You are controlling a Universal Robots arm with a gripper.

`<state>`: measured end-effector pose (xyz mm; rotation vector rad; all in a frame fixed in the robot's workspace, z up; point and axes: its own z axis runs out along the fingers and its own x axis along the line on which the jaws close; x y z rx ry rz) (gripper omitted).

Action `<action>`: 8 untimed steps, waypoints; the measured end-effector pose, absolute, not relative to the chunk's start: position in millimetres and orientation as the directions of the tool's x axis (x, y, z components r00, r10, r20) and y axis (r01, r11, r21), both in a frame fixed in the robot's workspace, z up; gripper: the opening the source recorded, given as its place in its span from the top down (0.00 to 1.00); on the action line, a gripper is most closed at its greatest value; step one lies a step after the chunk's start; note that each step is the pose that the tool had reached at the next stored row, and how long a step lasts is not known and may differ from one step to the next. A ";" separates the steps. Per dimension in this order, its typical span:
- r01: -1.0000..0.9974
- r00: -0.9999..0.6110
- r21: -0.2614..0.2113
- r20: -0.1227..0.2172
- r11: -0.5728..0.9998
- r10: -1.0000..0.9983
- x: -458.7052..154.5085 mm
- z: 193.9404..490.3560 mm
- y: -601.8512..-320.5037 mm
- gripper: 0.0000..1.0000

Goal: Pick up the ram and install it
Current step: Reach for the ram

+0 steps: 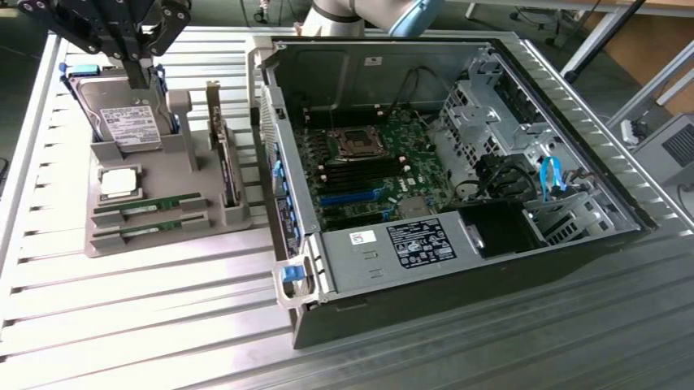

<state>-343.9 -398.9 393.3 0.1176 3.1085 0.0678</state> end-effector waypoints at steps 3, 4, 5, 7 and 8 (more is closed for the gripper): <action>0.075 -0.997 0.045 -0.029 0.996 0.076 -344.0 393.3 -408.0 0.91; 0.075 -0.997 0.045 -0.028 0.996 0.076 -344.0 393.3 -409.4 0.91; 0.075 -0.997 0.045 -0.028 0.996 0.076 -344.0 393.3 -410.5 0.91; 0.075 -0.997 0.045 -0.028 0.996 0.076 -344.0 393.3 -412.6 0.91; 0.075 -0.997 0.045 -0.028 0.996 0.076 -343.9 393.3 -413.7 0.91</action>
